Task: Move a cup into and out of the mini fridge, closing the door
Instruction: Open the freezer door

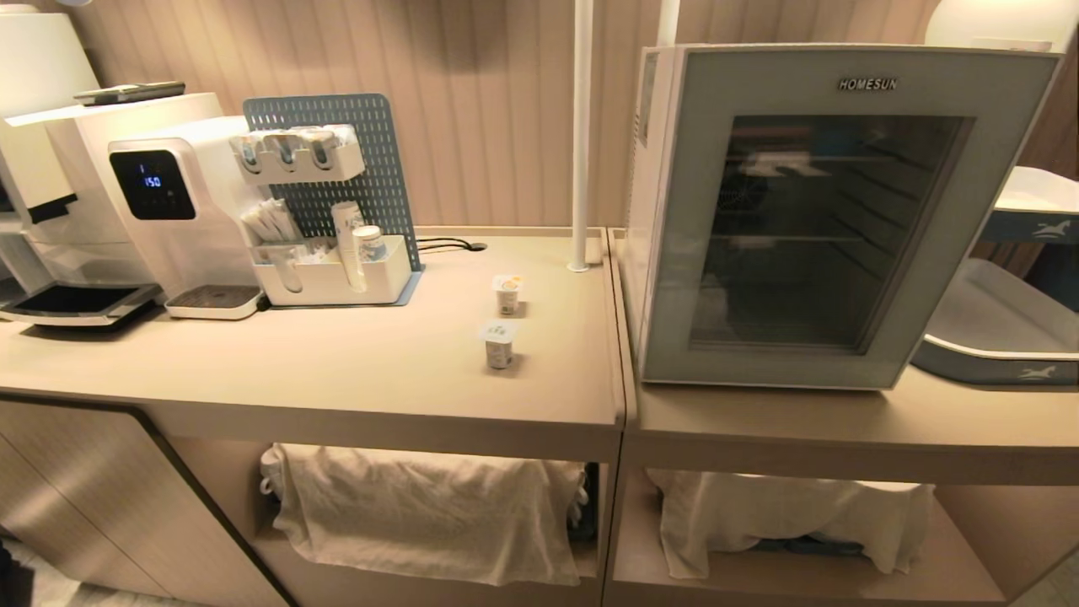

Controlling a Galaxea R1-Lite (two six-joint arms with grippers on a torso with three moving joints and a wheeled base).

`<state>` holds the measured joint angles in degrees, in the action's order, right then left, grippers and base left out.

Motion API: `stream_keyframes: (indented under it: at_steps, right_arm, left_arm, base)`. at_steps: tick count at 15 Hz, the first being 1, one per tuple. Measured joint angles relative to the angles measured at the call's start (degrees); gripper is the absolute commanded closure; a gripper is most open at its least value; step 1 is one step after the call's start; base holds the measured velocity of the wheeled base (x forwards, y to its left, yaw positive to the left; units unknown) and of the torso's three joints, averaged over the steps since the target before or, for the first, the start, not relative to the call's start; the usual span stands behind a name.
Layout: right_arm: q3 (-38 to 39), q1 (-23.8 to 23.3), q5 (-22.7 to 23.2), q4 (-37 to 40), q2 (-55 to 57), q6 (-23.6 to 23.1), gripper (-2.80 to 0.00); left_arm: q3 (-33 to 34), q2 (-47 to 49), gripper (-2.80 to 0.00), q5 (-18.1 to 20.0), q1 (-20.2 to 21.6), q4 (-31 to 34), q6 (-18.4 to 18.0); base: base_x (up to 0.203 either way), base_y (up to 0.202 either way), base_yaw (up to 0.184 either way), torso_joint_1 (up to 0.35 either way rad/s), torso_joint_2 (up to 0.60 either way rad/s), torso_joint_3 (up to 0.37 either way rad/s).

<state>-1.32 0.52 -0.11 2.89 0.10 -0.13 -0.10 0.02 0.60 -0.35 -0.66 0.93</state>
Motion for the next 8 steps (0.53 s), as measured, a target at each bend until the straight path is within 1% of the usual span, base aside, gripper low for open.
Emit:
stream_keyframes:
  at_steps: [8]
  right_arm:
    - [0.0, 0.0, 0.0, 0.0, 0.0, 0.0, 0.0]
  left_arm:
    - [0.0, 0.0, 0.0, 0.0, 0.1, 0.1, -0.1]
  base:
    - [0.0, -0.195, -0.001, 0.003, 0.0, 0.001]
